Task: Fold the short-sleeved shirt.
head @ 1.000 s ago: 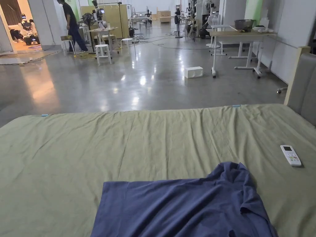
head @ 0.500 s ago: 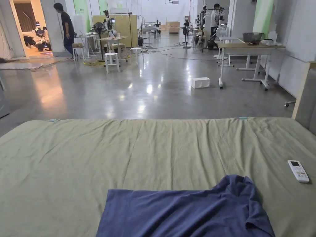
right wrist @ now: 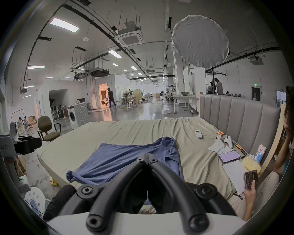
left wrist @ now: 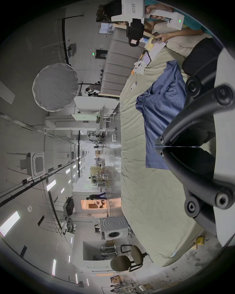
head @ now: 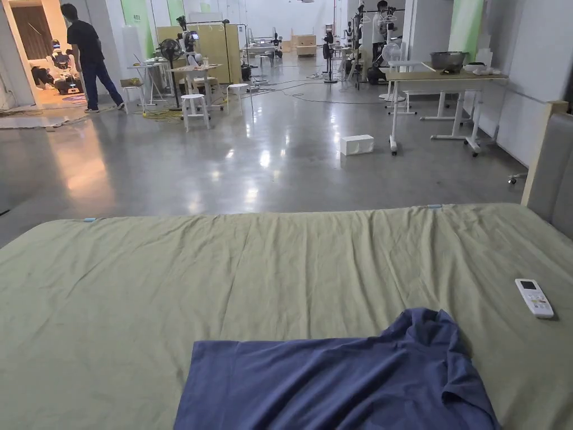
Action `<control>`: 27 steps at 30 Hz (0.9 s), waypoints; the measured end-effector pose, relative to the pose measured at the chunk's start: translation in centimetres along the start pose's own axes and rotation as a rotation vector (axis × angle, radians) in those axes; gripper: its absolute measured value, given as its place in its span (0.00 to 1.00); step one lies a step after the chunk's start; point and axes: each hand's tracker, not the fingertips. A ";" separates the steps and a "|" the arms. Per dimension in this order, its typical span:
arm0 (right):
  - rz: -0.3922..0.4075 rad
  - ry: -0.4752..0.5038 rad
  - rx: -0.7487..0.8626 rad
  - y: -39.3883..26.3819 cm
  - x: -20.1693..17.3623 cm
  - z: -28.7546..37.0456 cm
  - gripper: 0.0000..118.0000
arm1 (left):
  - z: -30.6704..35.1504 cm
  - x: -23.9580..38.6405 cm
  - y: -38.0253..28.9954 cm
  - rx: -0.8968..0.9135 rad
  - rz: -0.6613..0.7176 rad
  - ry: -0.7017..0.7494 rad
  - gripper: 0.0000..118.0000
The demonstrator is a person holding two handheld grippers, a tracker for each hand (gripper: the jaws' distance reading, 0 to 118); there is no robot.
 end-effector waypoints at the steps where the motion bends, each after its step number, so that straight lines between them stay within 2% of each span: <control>1: -0.004 0.006 0.000 0.0 0.1 0.0 0.00 | -0.2 -0.3 -0.1 -0.002 0.017 -0.008 0.00; 4: -0.013 0.027 -0.001 -0.1 -0.1 -0.1 0.00 | -0.9 -1.4 -0.5 -0.013 0.159 -0.024 0.00; 6: 0.004 0.026 0.001 -0.2 -0.2 0.0 0.00 | -1.1 -2.0 -0.6 -0.010 0.206 -0.016 0.00; 10: 0.039 0.020 -0.006 -0.5 -0.6 -0.1 0.00 | -1.4 -2.5 -0.8 -0.014 0.161 0.016 0.00; 15: 0.028 0.024 -0.044 -1.4 -0.2 -0.8 0.00 | -2.6 -4.0 -2.0 -0.058 0.110 0.115 0.00; 17: 0.006 0.050 -0.064 -1.9 0.1 -1.0 0.00 | -3.7 -4.9 -2.7 -0.151 0.093 0.144 0.02; 18: 0.007 0.059 -0.071 -2.0 0.3 -1.1 0.00 | -4.2 -5.5 -3.2 -0.203 0.103 0.133 0.07; 21: 0.024 0.062 -0.093 -2.3 0.1 -1.4 0.00 | -5.6 -6.8 -4.8 -0.276 0.128 0.089 0.50; 22: 0.022 0.060 -0.106 -2.5 0.1 -1.7 0.00 | -6.2 -7.1 -5.7 -0.280 0.122 0.091 0.58; 25: -0.010 0.069 -0.132 -2.9 0.2 -2.5 0.00 | -9.1 -8.4 -8.1 -0.360 0.138 0.051 0.65; 27: -0.041 0.080 -0.139 -3.3 0.3 -3.1 0.00 | -11.0 -9.3 -9.6 -0.394 0.189 0.044 0.65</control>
